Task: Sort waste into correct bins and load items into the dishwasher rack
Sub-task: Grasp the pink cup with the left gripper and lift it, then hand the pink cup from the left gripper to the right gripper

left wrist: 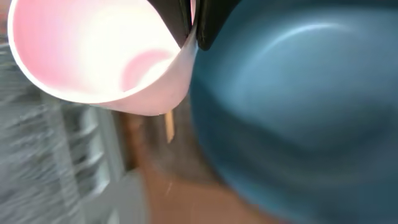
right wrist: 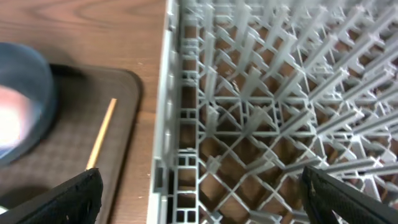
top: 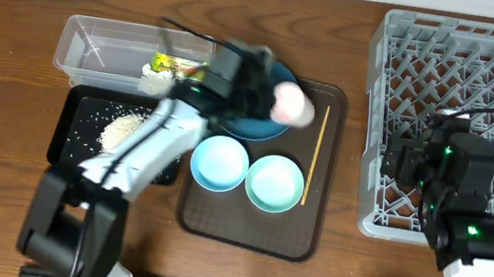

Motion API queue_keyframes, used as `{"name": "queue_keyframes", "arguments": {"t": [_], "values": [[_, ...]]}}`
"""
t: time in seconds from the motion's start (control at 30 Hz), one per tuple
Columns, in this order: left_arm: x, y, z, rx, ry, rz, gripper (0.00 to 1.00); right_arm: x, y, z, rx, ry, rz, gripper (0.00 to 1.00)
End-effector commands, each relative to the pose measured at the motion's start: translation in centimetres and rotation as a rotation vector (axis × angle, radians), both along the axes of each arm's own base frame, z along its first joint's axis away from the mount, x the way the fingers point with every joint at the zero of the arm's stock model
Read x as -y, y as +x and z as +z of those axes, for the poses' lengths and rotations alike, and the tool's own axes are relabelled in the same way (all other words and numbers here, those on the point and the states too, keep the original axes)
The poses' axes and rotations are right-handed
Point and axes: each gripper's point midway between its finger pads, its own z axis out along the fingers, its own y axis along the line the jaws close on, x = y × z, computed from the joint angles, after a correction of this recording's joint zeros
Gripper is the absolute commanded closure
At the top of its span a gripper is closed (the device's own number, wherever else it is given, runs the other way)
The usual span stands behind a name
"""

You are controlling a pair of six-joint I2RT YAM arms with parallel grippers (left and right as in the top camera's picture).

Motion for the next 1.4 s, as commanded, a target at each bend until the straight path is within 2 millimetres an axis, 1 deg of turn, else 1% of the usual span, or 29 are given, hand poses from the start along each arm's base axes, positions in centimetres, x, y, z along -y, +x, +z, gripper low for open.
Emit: {"name": "queue_keyframes", "arguments": {"t": [0.0, 0.03, 0.1, 0.13, 0.2, 0.23, 0.3, 0.43, 0.5, 0.63, 0.7, 0.8, 0.9, 1.0, 1.13, 1.3, 1.37], "values": [[0.3, -0.7, 3.8, -0.096, -0.287, -0.089, 0.94, -0.8, 1.1, -0.5, -0.015, 0.081, 0.024, 0.01], [0.2, -0.9, 4.6, -0.102, -0.343, -0.126, 0.94, -2.5, 1.5, -0.6, -0.015, 0.125, 0.131, 0.01], [-0.1, -1.3, 5.8, -0.116, -0.424, -0.183, 0.94, -6.4, 1.6, 0.0, 0.019, 0.203, 0.380, 0.01], [-0.3, -1.5, 6.2, -0.123, -0.451, -0.201, 0.94, -8.5, 1.4, 0.6, 0.053, 0.246, 0.523, 0.01], [-0.5, -1.9, 6.7, -0.126, -0.483, -0.232, 0.94, -11.7, 0.6, 2.0, 0.125, 0.320, 0.760, 0.01], [-0.4, -2.1, 6.9, -0.130, -0.498, -0.245, 0.94, -13.0, 0.0, 2.7, 0.167, 0.355, 0.871, 0.01], [-0.2, -2.4, 7.4, -0.128, -0.520, -0.273, 0.94, -14.2, -0.5, 3.3, 0.214, 0.389, 0.982, 0.01], [0.8, -3.8, 9.3, -0.106, -0.598, -0.392, 0.94, -15.0, -0.1, 3.2, 0.253, 0.424, 1.059, 0.01], [1.2, -4.2, 9.6, -0.106, -0.614, -0.420, 0.94, -15.3, 0.0, 3.3, 0.275, 0.442, 1.094, 0.01], [1.4, -4.5, 9.7, -0.117, -0.619, -0.427, 0.94, -15.7, 0.3, 3.8, 0.324, 0.446, 1.142, 0.01], [1.4, -4.7, 10.0, -0.127, -0.634, -0.439, 0.94, -15.9, 0.4, 4.4, 0.366, 0.438, 1.173, 0.01], [1.5, -4.8, 10.1, -0.139, -0.641, -0.439, 0.94, -16.6, 0.5, 5.5, 0.441, 0.401, 1.224, 0.01], [1.5, -4.8, 10.0, -0.154, -0.645, -0.431, 0.94, -17.5, 0.6, 6.1, 0.489, 0.361, 1.248, 0.01], [1.6, -5.0, 10.1, -0.162, -0.650, -0.438, 0.94, -18.2, 0.8, 6.3, 0.507, 0.334, 1.247, 0.01], [1.9, -5.2, 10.1, -0.168, -0.650, -0.445, 0.94, -19.1, 0.5, 6.7, 0.528, 0.329, 1.272, 0.01], [2.0, -5.3, 10.1, -0.169, -0.650, -0.446, 0.94, -19.4, 0.4, 6.9, 0.543, 0.321, 1.282, 0.04], [2.0, -5.3, 10.1, -0.169, -0.650, -0.446, 0.94, -19.4, 0.5, 6.9, 0.544, 0.320, 1.282, 0.07]]}}
